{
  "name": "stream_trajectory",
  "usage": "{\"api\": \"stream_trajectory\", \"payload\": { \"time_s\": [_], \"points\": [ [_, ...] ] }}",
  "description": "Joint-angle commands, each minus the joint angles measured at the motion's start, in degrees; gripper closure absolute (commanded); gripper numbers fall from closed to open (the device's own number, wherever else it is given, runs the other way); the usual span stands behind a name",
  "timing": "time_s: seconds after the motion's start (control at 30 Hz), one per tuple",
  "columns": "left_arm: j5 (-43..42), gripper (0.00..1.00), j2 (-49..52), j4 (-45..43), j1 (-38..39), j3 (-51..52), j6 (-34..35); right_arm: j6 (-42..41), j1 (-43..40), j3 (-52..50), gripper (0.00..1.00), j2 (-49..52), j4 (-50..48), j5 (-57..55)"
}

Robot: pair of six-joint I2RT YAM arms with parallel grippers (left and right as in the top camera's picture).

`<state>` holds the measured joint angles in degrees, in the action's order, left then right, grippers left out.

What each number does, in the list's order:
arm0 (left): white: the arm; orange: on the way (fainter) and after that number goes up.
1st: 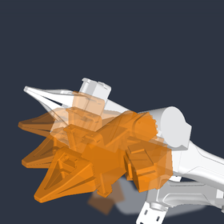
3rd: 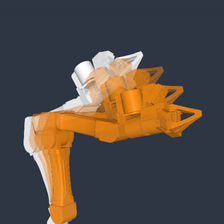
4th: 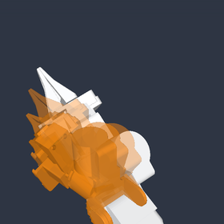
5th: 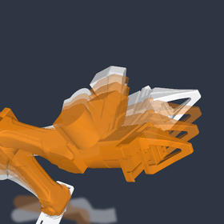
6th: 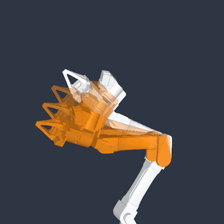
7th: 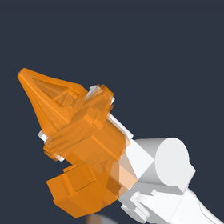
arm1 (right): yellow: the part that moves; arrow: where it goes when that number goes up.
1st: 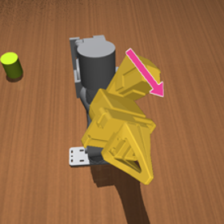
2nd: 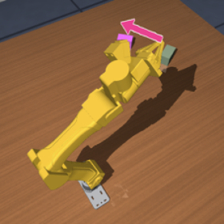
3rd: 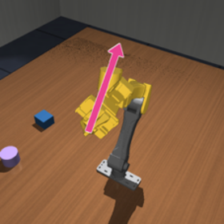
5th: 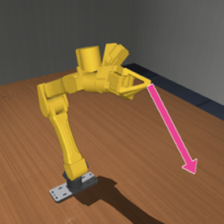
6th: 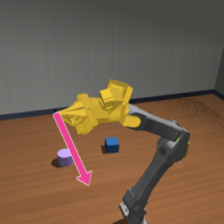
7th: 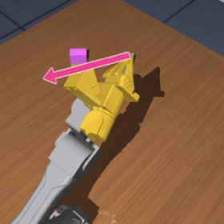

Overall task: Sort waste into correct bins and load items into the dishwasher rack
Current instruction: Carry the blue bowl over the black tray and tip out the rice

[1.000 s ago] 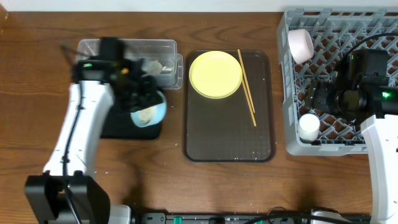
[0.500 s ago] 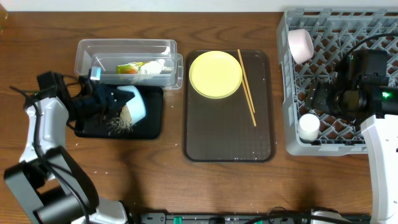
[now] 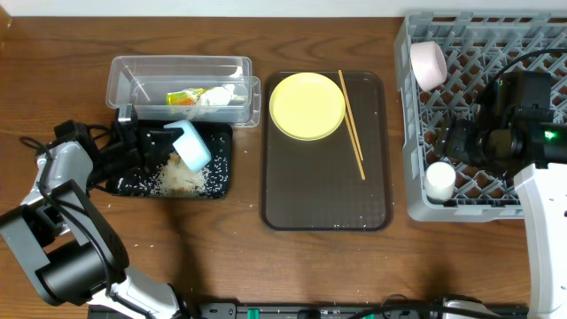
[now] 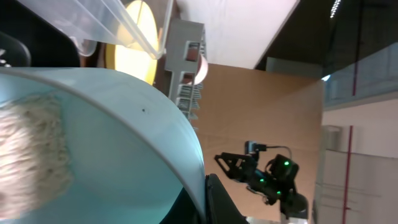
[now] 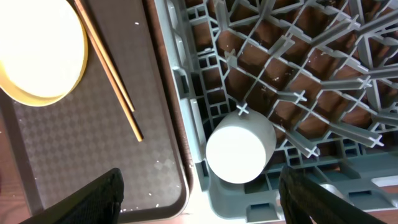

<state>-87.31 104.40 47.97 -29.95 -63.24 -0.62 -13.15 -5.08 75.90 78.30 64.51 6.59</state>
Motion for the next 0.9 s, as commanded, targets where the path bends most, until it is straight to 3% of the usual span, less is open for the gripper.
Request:
{"api": "stream_trajectory", "payload": {
  "time_s": [0.0,0.53,0.87],
  "points": [
    [-2.8,0.94,0.2,0.1,-0.3,0.0,2.3,0.6,-0.6,0.3,0.22,-0.5,0.0,-0.4],
    [-2.6,0.94,0.2,-1.9,-0.3,0.0,4.4,0.6,-0.6,0.3,0.22,-0.5,0.7,-0.8],
    [0.7,0.94,0.3,-8.5,-0.6,0.0,13.0,1.5,-0.6,0.3,0.22,-0.5,0.6,-0.8]
  ]
}}
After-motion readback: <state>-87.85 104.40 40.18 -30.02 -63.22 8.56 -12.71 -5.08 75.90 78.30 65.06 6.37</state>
